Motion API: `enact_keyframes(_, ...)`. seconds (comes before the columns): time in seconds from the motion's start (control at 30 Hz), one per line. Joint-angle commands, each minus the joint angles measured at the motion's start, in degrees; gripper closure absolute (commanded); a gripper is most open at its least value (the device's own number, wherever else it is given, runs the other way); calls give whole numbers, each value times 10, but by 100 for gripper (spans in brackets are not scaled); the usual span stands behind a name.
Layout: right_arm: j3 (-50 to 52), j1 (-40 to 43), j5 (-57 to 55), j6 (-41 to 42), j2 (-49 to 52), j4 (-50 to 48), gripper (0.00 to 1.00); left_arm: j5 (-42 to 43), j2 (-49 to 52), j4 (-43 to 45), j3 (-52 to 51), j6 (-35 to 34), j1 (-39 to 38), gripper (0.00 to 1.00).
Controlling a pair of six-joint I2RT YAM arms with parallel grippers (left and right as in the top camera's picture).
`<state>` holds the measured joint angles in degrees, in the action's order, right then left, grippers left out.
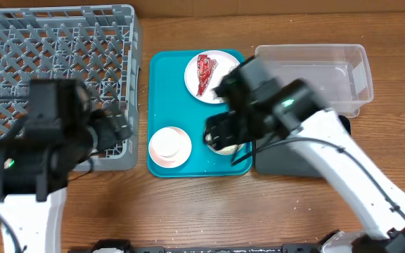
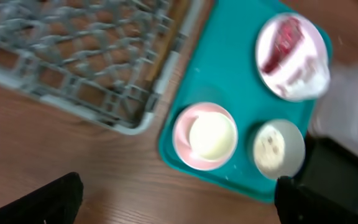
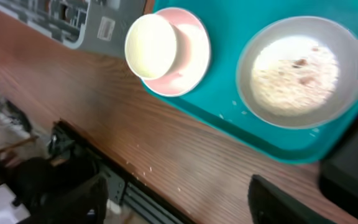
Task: Sort waste into correct bins and load items into the dishwasher
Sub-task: 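Reach the right gripper to the white cup in the pink bowl and grasp it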
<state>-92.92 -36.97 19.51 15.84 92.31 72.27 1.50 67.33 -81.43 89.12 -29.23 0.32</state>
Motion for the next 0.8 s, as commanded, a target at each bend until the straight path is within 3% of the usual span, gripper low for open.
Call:
enact_keyframes(0.0,3,-54,-89,80,31,-43,34,-59,-19,-25,16,-31,42,0)
enact_keyframes(0.2,3,-88,-113,97,108,-125,34,-68,-17,-77,16,-20,88,0)
enact_keyframes(0.5,3,-104,-113,105,218,-205,36,-48,-17,-77,16,42,88,0)
enact_keyframes(0.57,3,-104,-113,110,236,-210,47,-38,-17,-77,16,53,88,0)
enact_keyframes(0.67,3,-104,-113,110,245,-209,81,-30,-17,-77,16,64,88,0)
enact_keyframes(0.73,1,-104,-112,110,239,-207,95,-28,-17,-77,16,68,88,0)
enact_keyframes(0.77,-1,-102,-110,110,232,-205,96,-27,-17,-75,16,73,88,0)
